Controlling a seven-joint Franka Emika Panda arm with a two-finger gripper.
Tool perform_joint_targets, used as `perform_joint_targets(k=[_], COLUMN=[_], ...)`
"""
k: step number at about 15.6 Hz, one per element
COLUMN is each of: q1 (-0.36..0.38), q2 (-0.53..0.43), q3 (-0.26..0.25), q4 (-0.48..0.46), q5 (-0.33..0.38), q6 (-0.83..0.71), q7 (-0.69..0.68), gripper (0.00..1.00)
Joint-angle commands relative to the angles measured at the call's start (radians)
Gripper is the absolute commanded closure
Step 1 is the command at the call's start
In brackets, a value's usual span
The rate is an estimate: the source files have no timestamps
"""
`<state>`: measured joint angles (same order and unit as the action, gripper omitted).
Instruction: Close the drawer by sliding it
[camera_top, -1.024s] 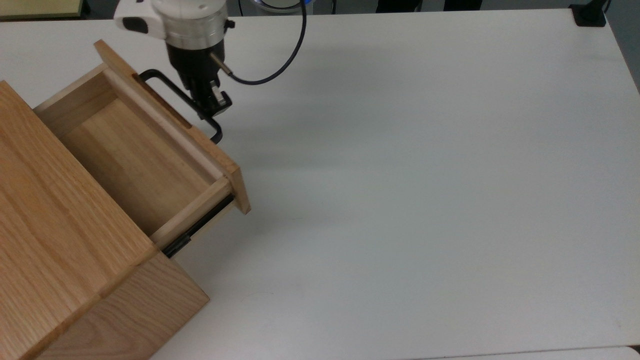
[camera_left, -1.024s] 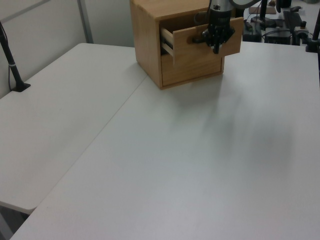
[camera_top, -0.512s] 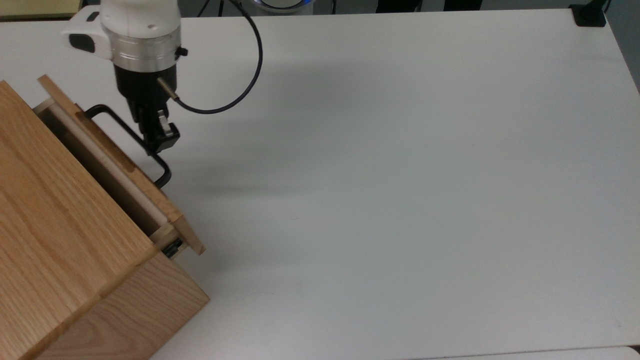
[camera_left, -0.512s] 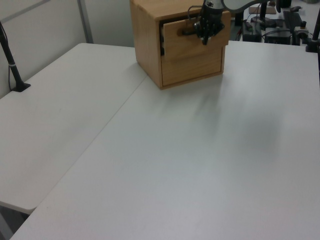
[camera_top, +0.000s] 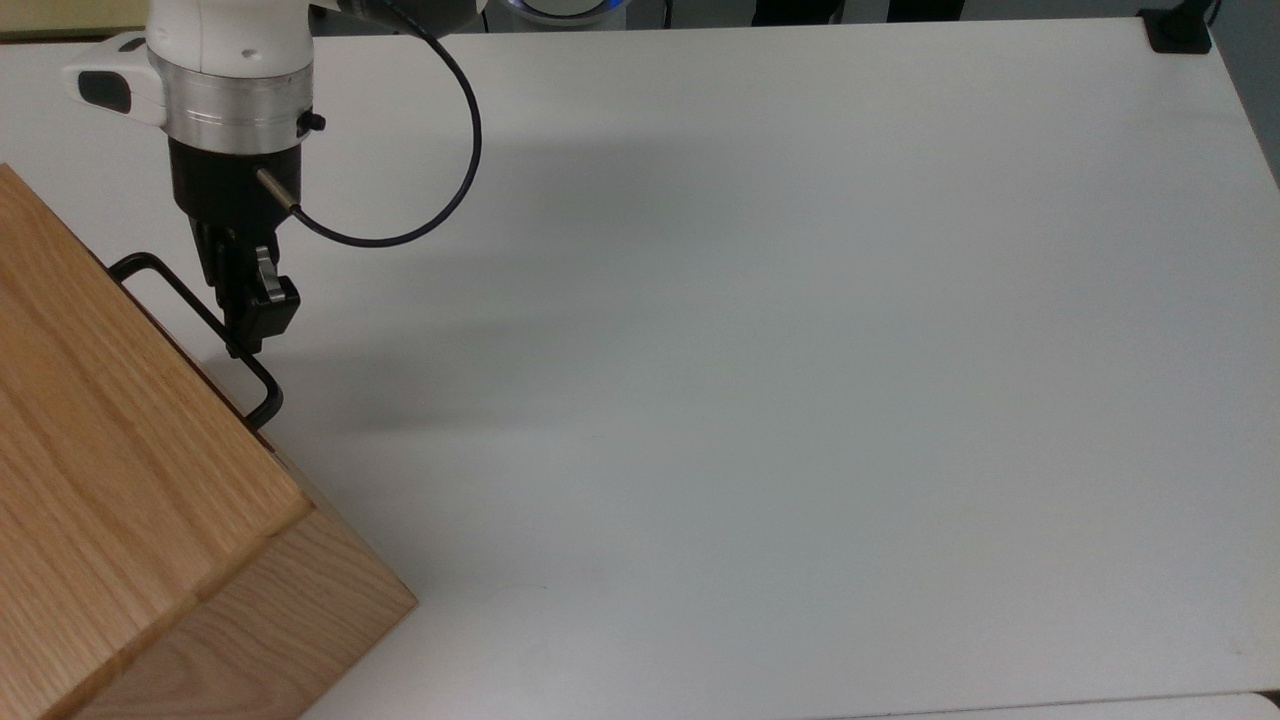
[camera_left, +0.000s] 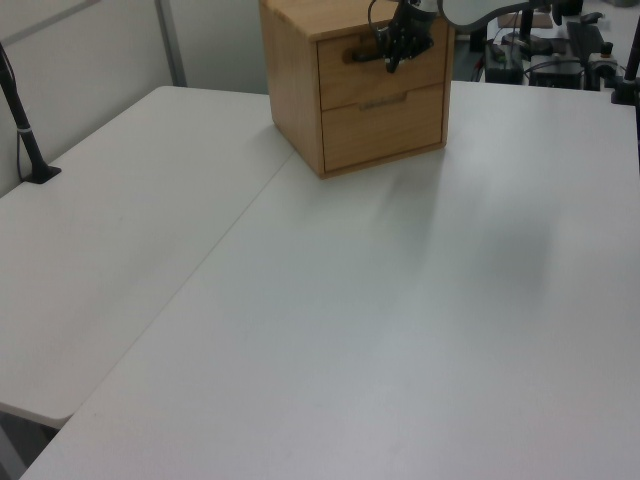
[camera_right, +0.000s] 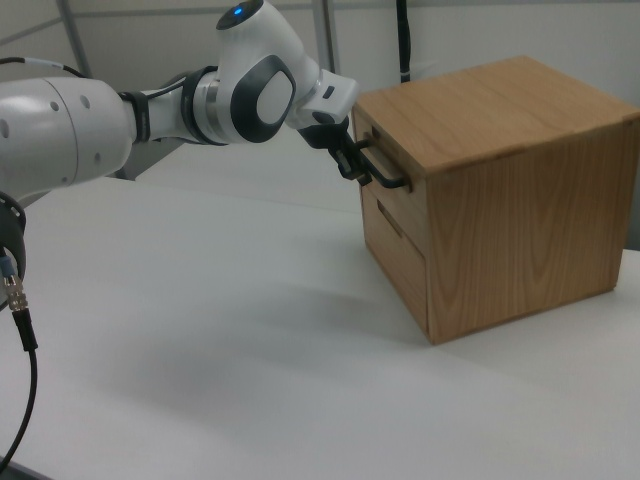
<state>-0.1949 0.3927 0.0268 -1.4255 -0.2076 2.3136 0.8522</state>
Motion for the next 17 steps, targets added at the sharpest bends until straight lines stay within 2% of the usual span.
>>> perform_joint_targets(k=[1, 5, 10, 14, 17], q1=[-0.015, -0.006, 0.052, 0.129, 0.173], q2=[0.023, -0.003, -0.060, -0.147, -0.216], q3=[-0.005, 0.007, 0.028, 0.042, 0.042], q4=[0.028, 0.010, -0.016, -0.081, -0.119], q5=[-0.038, -0.036, -0.019, -0.010, 0.071], q6=[0.075, 0.044, -0.167, -0.324, -0.432], q7=[-0.010, -0.120, -0.248, -0.335, -0.454], gripper=[1.00, 1.00, 1.00, 1.00, 1.00])
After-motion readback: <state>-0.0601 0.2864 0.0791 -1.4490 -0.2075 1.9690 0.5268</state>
